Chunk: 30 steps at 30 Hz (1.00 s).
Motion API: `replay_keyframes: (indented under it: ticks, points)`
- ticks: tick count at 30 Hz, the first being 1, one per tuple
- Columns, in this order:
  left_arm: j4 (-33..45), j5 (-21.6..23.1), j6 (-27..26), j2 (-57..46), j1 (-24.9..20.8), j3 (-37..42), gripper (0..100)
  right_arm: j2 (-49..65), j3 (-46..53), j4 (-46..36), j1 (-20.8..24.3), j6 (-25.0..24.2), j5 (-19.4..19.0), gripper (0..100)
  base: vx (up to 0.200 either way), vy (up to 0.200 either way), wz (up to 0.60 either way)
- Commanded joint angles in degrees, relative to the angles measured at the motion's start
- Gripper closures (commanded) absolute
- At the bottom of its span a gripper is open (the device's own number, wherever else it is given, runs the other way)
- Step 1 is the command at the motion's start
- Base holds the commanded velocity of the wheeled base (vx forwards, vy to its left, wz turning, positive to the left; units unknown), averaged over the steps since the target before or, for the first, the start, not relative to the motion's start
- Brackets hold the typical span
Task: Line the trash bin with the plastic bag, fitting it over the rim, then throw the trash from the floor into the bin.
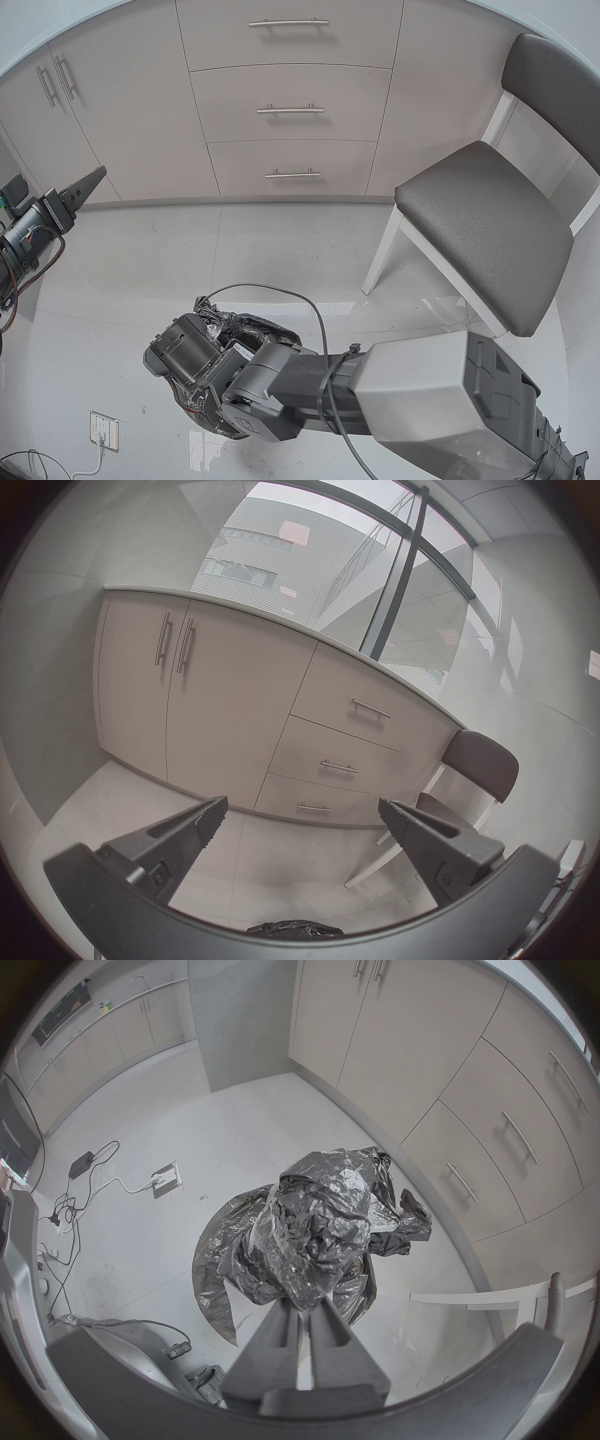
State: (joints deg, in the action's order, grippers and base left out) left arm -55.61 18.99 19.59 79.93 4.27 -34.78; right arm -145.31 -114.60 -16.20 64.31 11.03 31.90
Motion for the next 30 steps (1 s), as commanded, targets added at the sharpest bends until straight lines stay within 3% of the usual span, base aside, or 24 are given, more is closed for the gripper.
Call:
replay_keyframes:
  ticks: [1, 2, 3, 25, 26, 30]
  points:
    - [0.0, 0.0, 0.0, 0.0, 0.0, 0.0, 0, -0.2, 0.0, 0.0, 0.0, 0.0, 0.0, 100, 0.000, 0.000, 0.00]
    - [0.0, 0.0, 0.0, 0.0, 0.0, 0.0, 0, -0.3, 0.0, 0.0, 0.0, 0.0, 0.0, 100, 0.000, 0.000, 0.00]
    - [0.0, 0.0, 0.0, 0.0, 0.0, 0.0, 0, -0.3, 0.0, 0.0, 0.0, 0.0, 0.0, 0, 0.000, 0.000, 0.00]
    - [0.0, 0.0, 0.0, 0.2, 0.0, 0.1, 0, -4.3, 0.0, 10.0, -0.8, 0.8, 0.1, 0, 0.000, 0.000, 0.00]
    - [0.0, 0.0, 0.0, 0.2, 0.0, 0.1, 0, -4.6, 0.0, 10.3, -0.8, 0.7, 0.1, 100, 0.000, 0.000, 0.00]
    - [0.0, 0.0, -0.1, 0.2, 0.0, 0.1, 0, -5.5, 0.0, 13.7, -0.8, 1.0, 0.2, 100, 0.000, 0.000, 0.00]
